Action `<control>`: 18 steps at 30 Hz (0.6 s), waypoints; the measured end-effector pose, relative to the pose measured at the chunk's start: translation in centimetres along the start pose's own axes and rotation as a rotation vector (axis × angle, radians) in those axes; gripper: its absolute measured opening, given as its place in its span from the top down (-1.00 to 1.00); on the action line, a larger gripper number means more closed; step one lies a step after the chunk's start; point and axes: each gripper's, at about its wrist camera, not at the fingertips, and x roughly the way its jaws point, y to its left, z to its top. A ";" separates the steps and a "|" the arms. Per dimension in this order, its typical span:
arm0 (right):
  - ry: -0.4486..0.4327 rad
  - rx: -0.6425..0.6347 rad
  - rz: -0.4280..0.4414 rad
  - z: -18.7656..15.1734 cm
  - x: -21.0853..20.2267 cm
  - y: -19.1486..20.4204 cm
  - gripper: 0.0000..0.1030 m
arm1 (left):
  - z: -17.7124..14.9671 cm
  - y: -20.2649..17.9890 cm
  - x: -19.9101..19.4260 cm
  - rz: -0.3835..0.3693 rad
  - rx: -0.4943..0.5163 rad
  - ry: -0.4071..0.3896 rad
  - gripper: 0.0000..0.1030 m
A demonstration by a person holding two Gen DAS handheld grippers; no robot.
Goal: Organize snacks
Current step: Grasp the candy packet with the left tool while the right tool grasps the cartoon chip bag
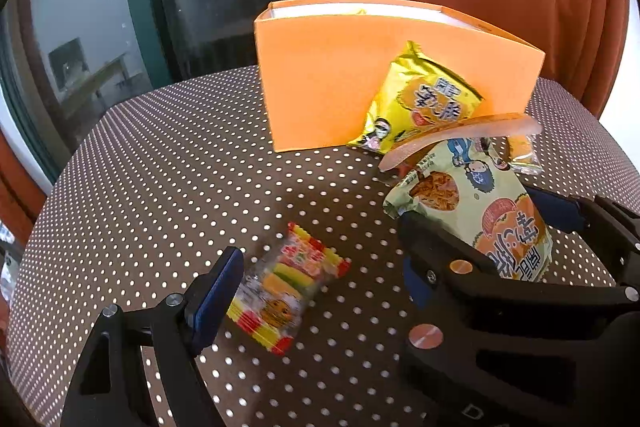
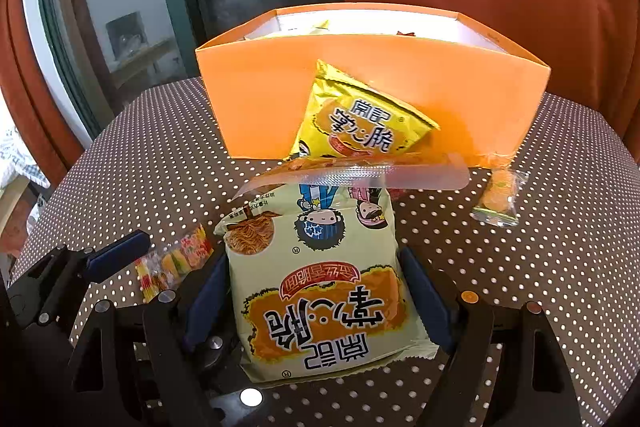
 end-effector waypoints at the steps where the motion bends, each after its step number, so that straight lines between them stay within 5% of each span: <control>1: 0.003 0.001 0.000 0.1 0.2 0.1 -0.63 | 0.1 0.3 0.2 -0.004 -0.006 0.004 -0.61; 11: 0.042 -0.004 -0.004 0.4 1.5 1.1 -0.63 | 0.0 0.6 2.9 -0.044 -0.023 0.079 -0.45; 18: 0.046 0.009 0.008 0.3 1.5 1.0 -0.62 | -0.2 0.0 2.1 -0.061 -0.026 0.064 0.27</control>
